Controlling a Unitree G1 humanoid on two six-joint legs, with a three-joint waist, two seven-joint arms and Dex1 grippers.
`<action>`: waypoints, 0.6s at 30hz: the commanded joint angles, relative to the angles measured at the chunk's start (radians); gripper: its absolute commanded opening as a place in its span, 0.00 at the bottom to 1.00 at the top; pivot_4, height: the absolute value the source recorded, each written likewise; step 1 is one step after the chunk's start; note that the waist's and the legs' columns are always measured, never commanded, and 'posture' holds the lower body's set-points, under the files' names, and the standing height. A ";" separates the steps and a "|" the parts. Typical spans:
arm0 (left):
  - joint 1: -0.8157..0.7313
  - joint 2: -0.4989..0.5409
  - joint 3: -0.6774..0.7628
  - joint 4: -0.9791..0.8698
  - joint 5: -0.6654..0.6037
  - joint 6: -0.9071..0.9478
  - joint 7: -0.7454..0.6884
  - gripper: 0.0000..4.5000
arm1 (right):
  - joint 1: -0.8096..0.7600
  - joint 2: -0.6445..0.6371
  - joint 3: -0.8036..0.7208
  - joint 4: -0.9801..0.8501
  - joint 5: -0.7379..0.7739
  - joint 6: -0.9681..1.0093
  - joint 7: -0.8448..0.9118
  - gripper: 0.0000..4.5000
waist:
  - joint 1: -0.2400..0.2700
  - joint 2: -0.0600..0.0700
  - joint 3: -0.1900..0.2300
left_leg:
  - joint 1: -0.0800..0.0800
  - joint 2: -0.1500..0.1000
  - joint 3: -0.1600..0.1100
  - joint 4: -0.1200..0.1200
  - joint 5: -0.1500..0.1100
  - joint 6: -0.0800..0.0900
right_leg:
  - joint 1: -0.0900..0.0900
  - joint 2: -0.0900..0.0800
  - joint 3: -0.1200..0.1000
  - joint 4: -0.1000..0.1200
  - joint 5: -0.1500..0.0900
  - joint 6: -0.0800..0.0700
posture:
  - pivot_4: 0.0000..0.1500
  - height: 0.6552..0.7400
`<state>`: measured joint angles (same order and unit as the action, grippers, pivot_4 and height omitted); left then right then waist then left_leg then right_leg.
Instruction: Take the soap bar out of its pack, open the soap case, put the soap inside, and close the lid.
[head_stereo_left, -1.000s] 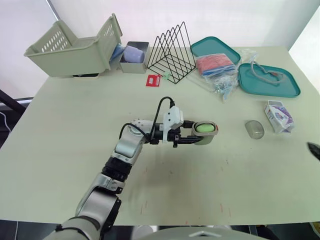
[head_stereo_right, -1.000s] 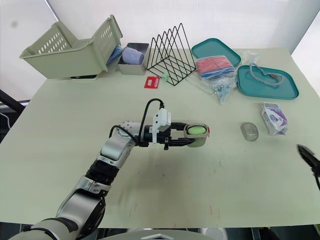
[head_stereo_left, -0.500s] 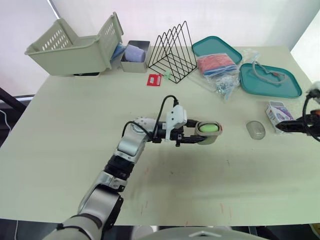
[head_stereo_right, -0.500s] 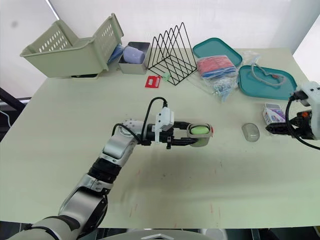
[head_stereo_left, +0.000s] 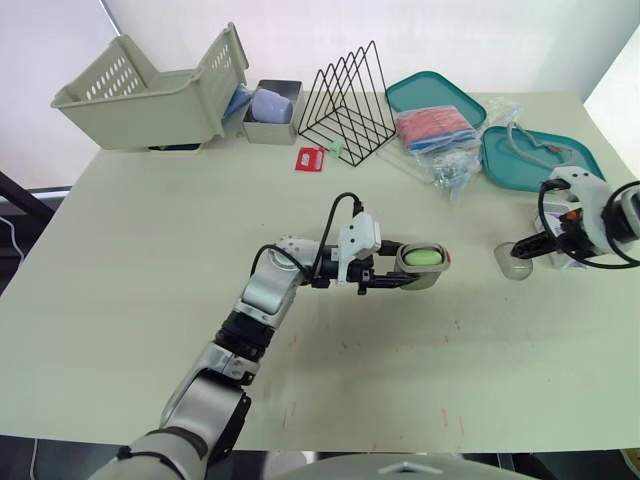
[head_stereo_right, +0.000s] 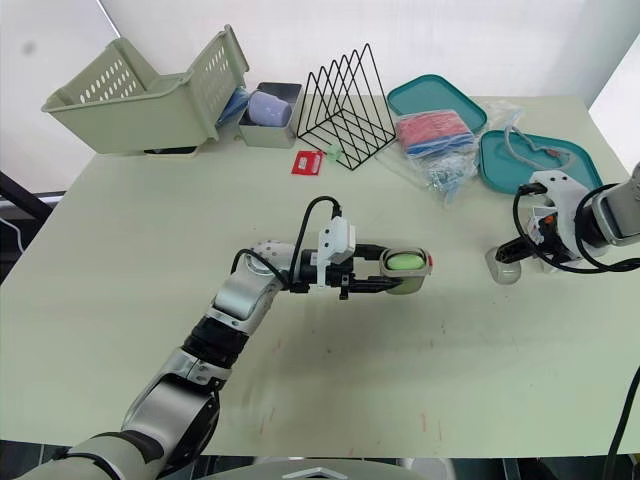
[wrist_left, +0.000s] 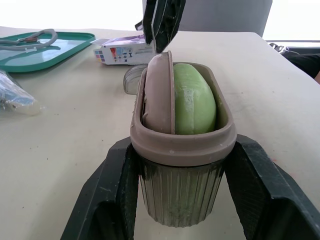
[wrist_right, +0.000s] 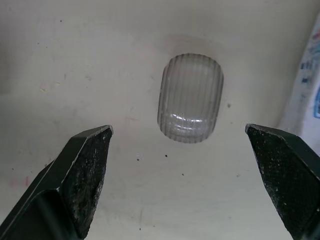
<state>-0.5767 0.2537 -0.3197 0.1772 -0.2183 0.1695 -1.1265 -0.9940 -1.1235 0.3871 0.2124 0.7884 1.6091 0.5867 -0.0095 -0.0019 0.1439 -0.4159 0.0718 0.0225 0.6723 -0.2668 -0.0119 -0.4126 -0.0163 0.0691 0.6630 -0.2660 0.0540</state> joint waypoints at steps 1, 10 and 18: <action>-0.001 -0.006 0.006 -0.044 -0.012 -0.007 0.006 0.44 | -0.024 0.005 0.018 0.002 -0.031 0.005 0.027 0.99 | 0.002 0.000 0.000 | 0.000 0.000 0.000 0.000 0.000 0.000 | 0.000 0.000 0.000 0.000 0.000 0.000 | 1.00 1.00; -0.007 -0.006 0.005 -0.045 -0.013 -0.004 0.011 0.44 | -0.023 0.083 0.020 0.082 -0.153 0.001 0.058 0.99 | 0.001 0.000 0.000 | 0.000 0.000 0.000 0.000 0.000 0.000 | 0.000 0.000 0.000 0.000 0.000 0.000 | 1.00 1.00; -0.012 -0.006 0.005 -0.041 -0.012 -0.002 0.013 0.44 | -0.015 0.126 0.042 0.140 -0.249 -0.051 0.103 0.99 | -0.001 0.000 0.000 | 0.000 0.000 0.000 0.000 0.000 0.000 | 0.000 0.000 0.000 0.000 0.000 0.000 | 1.00 1.00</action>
<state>-0.5744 0.2549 -0.3230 0.1771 -0.2184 0.1716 -1.1150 -0.9970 -0.9925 0.4301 0.3551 0.5586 1.5696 0.6756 -0.0102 -0.0017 0.1438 -0.4159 0.0718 0.0226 0.6723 -0.2668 -0.0119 -0.4126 -0.0163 0.0690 0.6632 -0.2660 0.0540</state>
